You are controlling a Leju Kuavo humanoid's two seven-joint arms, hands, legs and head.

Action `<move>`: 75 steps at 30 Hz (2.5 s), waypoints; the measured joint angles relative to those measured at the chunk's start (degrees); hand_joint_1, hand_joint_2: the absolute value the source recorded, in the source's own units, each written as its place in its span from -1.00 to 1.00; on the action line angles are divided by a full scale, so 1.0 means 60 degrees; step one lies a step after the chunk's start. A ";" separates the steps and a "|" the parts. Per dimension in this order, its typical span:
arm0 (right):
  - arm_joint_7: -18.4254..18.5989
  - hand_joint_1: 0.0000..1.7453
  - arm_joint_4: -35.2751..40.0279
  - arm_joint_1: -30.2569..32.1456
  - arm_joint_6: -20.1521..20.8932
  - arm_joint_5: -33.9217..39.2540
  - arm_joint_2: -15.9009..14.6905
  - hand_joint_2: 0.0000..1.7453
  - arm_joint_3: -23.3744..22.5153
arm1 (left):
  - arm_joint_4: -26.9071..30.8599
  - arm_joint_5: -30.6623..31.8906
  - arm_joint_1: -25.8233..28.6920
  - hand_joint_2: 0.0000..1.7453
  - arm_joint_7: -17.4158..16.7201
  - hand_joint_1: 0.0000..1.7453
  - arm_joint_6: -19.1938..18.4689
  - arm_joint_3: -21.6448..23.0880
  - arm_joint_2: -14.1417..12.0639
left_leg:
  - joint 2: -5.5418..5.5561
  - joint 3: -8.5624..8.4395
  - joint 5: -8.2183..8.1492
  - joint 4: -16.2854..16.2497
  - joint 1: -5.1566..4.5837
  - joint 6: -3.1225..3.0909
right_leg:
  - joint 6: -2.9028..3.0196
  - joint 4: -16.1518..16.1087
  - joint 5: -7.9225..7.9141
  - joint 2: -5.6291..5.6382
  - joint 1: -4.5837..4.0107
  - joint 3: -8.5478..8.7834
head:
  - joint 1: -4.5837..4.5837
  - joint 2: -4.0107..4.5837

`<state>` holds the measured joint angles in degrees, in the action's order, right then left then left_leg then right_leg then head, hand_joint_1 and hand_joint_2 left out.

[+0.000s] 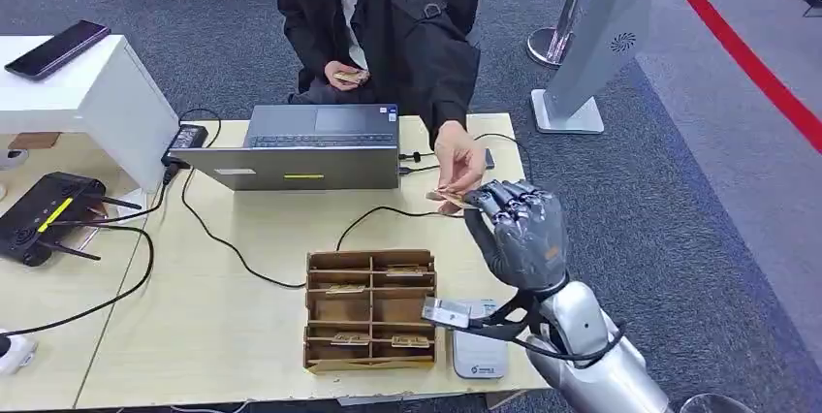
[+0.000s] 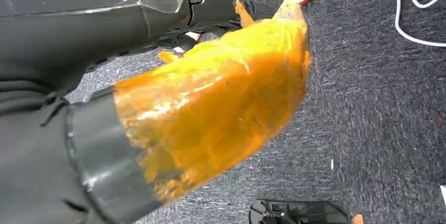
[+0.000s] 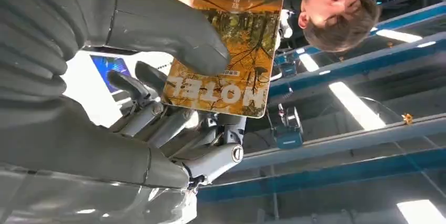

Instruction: Pass the card to the sensor for recognition and then transmit it.

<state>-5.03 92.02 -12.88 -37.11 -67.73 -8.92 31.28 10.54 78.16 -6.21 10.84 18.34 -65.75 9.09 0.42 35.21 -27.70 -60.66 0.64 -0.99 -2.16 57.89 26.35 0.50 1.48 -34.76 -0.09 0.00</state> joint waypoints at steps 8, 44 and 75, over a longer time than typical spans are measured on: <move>-0.0349 1.00 0.0229 0.0186 0.0095 0.1572 0.0000 1.00 0.0007 | 0.0000 -0.0193 0.0026 -1.00 0.0054 -1.00 0.0044 0.0000 -0.0004 | 0.0000 0.0001 0.0000 0.0000 0.0000 0.0000 | 0.0000 0.0000 0.0001 0.0000 0.0000 0.0000 | 0.0004 0.0000; -0.1719 1.00 0.1424 0.3057 0.4156 0.9111 -0.0495 1.00 -0.1228 | 0.0000 -0.0882 0.0204 -1.00 0.0193 -1.00 0.0284 -0.0415 -0.0015 | 0.0002 0.0002 -0.0008 0.0000 0.0000 -0.0007 | 0.0000 -0.0004 0.0005 -0.0004 0.0000 0.0000 | 0.0004 0.0000; -0.0729 1.00 0.0693 0.4266 0.3876 0.9985 -0.1049 1.00 -0.0998 | 0.0000 -0.0856 0.0209 -1.00 0.0171 -1.00 0.0342 -0.0484 -0.0015 | 0.0001 -0.0001 -0.0017 0.0000 -0.0001 -0.0002 | 0.0000 -0.0004 0.0006 -0.0003 0.0000 0.0002 | 0.0004 0.0000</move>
<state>-9.40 96.17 12.71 -13.86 -7.82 -15.21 25.29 10.54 73.02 -4.95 11.87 20.39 -68.65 9.01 0.42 35.20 -27.81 -60.65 0.64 -1.00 -2.16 57.86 26.39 0.48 1.48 -34.75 -0.07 0.00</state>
